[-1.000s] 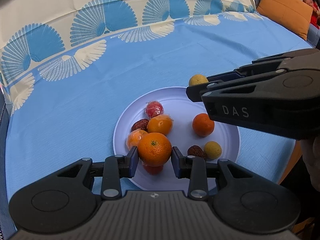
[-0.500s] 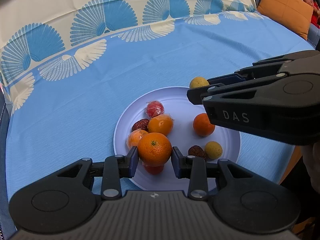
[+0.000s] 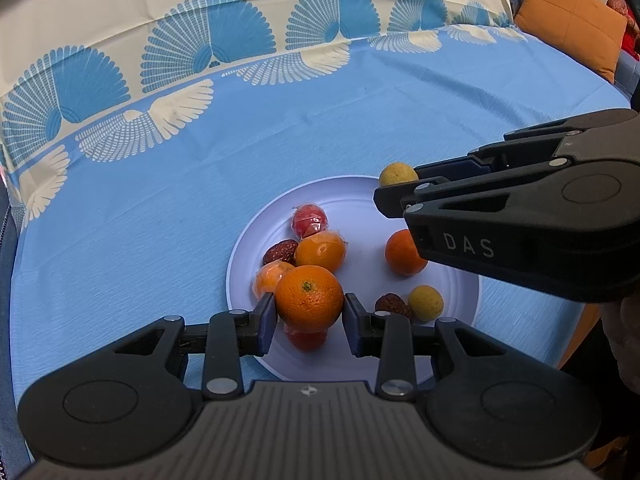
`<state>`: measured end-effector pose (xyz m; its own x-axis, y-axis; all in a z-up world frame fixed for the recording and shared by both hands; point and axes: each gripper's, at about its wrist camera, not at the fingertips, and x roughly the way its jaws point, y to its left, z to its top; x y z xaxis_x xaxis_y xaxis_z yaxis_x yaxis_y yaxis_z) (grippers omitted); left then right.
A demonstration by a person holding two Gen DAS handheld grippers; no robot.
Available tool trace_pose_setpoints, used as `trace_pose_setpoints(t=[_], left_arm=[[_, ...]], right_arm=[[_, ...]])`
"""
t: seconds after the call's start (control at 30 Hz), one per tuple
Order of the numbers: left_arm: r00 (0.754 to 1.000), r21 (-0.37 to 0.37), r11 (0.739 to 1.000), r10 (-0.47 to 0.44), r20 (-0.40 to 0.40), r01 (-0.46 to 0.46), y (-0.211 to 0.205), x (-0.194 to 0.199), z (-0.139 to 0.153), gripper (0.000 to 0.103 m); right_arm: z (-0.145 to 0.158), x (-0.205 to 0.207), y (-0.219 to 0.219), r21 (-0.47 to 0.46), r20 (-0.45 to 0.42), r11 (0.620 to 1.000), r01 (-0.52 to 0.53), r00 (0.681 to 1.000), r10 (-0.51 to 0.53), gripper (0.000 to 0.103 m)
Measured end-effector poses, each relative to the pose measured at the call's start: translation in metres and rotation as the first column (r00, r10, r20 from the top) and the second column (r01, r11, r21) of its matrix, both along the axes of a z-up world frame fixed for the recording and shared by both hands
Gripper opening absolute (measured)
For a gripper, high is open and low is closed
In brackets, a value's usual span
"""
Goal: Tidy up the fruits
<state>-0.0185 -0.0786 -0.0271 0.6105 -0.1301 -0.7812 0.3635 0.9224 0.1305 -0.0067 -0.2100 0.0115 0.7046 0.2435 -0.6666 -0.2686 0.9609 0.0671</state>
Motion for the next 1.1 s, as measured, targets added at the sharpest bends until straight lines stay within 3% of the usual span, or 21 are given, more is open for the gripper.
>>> trace_pose_setpoints(t=[0.1, 0.17, 0.23, 0.33, 0.53, 0.67, 0.73, 0.93, 1.03, 1.1], left_arm=[[1.000, -0.002, 1.000, 0.003, -0.002, -0.003, 0.000, 0.000, 0.000, 0.041], [1.000, 0.005, 1.000, 0.013, 0.004, -0.013, 0.000, 0.000, 0.000, 0.052], [1.000, 0.007, 1.000, 0.024, 0.015, -0.025, 0.001, 0.001, 0.001, 0.054], [0.999, 0.003, 0.999, 0.042, 0.022, -0.042, 0.004, 0.002, 0.003, 0.055], [0.992, 0.002, 0.995, 0.104, 0.069, -0.104, 0.017, 0.001, 0.012, 0.066], [0.979, -0.024, 0.987, 0.161, 0.125, -0.159, 0.028, -0.007, 0.025, 0.084], [0.974, -0.040, 0.984, 0.178, 0.136, -0.175, 0.031, -0.014, 0.030, 0.085], [0.968, -0.069, 0.967, 0.248, 0.036, -0.245, 0.035, -0.033, 0.026, 0.085], [0.960, -0.042, 0.961, 0.275, 0.042, -0.273, 0.032, -0.045, 0.025, 0.100], [0.960, -0.067, 0.958, 0.279, -0.001, -0.279, 0.034, -0.048, 0.021, 0.103]], right_arm=[[0.000, 0.000, 0.000, 0.001, -0.006, 1.000, 0.003, 1.000, -0.003, 0.028], [-0.001, 0.001, 0.000, 0.000, -0.017, 1.000, 0.008, 1.000, -0.008, 0.048], [-0.001, 0.001, -0.001, -0.004, -0.014, 1.000, 0.023, 1.000, -0.023, 0.056], [-0.001, 0.001, -0.004, -0.002, -0.012, 0.999, 0.041, 0.999, -0.041, 0.059], [0.001, 0.001, -0.009, -0.005, -0.010, 0.997, 0.078, 0.997, -0.078, 0.075], [0.004, -0.004, -0.016, 0.011, -0.004, 0.993, 0.119, 0.993, -0.119, 0.084], [0.007, -0.009, -0.018, 0.001, 0.009, 0.991, 0.131, 0.991, -0.131, 0.091], [0.018, -0.024, -0.032, -0.018, 0.010, 0.983, 0.182, 0.983, -0.182, 0.101], [0.023, -0.032, -0.040, -0.028, -0.004, 0.979, 0.200, 0.980, -0.201, 0.102], [0.024, -0.041, -0.044, -0.052, 0.002, 0.979, 0.198, 0.980, -0.198, 0.102]])
